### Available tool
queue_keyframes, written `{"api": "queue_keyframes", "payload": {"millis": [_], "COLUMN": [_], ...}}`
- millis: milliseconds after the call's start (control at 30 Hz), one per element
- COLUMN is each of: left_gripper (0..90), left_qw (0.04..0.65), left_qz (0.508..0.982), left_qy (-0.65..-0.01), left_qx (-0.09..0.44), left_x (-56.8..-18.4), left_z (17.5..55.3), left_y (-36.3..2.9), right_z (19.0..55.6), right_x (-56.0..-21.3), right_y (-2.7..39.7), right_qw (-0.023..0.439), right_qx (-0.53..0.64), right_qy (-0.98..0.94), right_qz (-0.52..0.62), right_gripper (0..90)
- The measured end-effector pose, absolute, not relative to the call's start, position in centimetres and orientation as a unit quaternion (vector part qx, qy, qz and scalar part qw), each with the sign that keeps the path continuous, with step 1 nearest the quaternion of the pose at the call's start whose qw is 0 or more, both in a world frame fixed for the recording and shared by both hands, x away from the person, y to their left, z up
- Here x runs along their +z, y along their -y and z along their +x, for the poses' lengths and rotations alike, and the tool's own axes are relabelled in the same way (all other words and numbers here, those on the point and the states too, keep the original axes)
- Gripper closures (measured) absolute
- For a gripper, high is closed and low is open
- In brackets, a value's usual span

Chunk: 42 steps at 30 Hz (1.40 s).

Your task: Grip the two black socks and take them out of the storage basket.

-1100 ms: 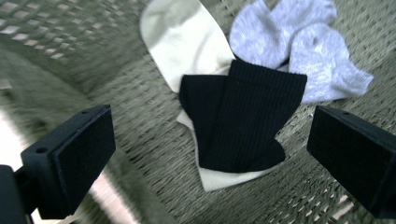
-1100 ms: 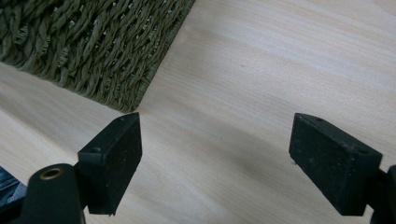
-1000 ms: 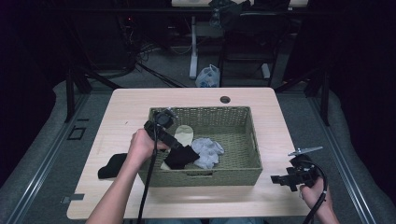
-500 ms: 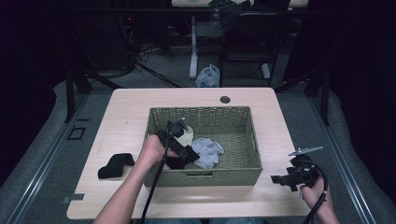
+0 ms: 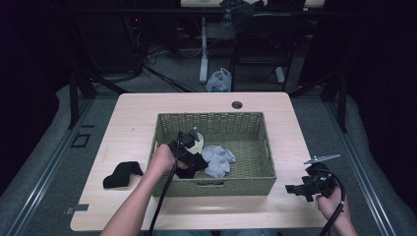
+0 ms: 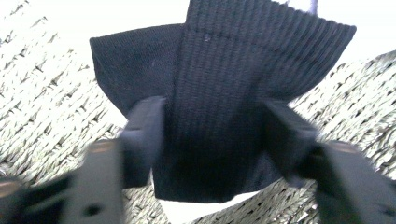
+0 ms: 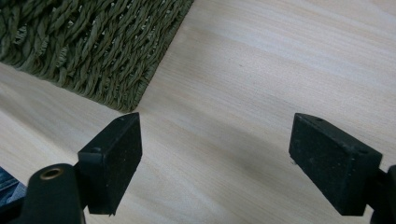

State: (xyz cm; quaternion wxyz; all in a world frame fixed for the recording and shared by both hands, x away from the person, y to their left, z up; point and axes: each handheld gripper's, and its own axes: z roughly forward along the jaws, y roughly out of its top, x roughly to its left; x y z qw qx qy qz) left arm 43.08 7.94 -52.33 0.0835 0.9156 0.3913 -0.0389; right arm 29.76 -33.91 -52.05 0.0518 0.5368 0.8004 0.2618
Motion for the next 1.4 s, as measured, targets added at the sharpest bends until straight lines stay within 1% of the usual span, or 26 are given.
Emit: {"api": "queue_keyframes", "payload": {"millis": [67,100,167,200,433,533,567,633,700,833,967,1000,1133,1267,1400], "left_gripper": [66.5,71.5,80.1,81.3,82.9,82.9,82.9,82.9,83.0,83.2,83.3,83.3,83.3,83.3,83.3], "left_qw": [0.087,0.089,0.096,0.097,0.113,0.127,0.127,0.134,0.135,0.147,0.152,0.155,0.156,0.163,0.163], "left_qz": [0.913,0.913,0.912,0.913,0.913,0.912,0.912,0.914,0.914,0.914,0.915,0.916,0.918,0.920,0.920], "left_qy": [-0.396,-0.397,-0.398,-0.396,-0.393,-0.389,-0.389,-0.382,-0.382,-0.376,-0.371,-0.368,-0.362,-0.353,-0.350], "left_qx": [-0.035,-0.032,-0.024,-0.019,-0.003,0.009,0.009,0.015,0.018,0.030,0.036,0.040,0.049,0.060,0.069], "left_x": [-52.2,-52.1,-51.7,-51.5,-49.6,-47.9,-47.9,-46.2,-45.9,-43.8,-42.4,-41.5,-40.0,-37.8,-36.6], "left_z": [43.1,43.1,43.1,43.1,42.8,42.6,42.6,42.5,42.4,42.3,42.2,42.1,42.1,42.1,42.1], "left_y": [-8.2,-8.3,-8.5,-8.6,-9.3,-9.7,-9.7,-9.9,-9.9,-10.1,-10.0,-9.9,-9.7,-9.5,-9.3], "right_z": [29.7,29.8,29.7,29.7,29.8,29.8,29.8,29.8,29.8,29.8,29.8,29.8,29.8,29.8,29.8], "right_x": [-52.0,-52.0,-52.0,-52.0,-52.0,-52.0,-52.1,-52.1,-52.1,-52.1,-52.1,-52.1,-52.1,-52.1,-52.1], "right_y": [33.9,33.9,33.9,33.9,33.9,33.9,33.9,33.9,33.9,33.9,33.9,33.9,33.9,33.9,33.8], "right_qw": [0.053,0.052,0.053,0.052,0.053,0.052,0.052,0.052,0.053,0.051,0.052,0.052,0.052,0.053,0.052], "right_qx": [0.263,0.262,0.263,0.264,0.261,0.261,0.262,0.260,0.260,0.262,0.261,0.261,0.261,0.261,0.261], "right_qy": [-0.799,-0.801,-0.799,-0.799,-0.800,-0.800,-0.800,-0.800,-0.800,-0.800,-0.800,-0.800,-0.800,-0.800,-0.801], "right_qz": [0.538,0.537,0.538,0.538,0.537,0.537,0.538,0.538,0.537,0.538,0.538,0.538,0.538,0.537,0.537], "right_gripper": [17.1,17.1,17.1,17.1,17.0,17.0,17.0,17.0,17.0,17.0,17.0,17.0,17.0,17.0,17.0]}}
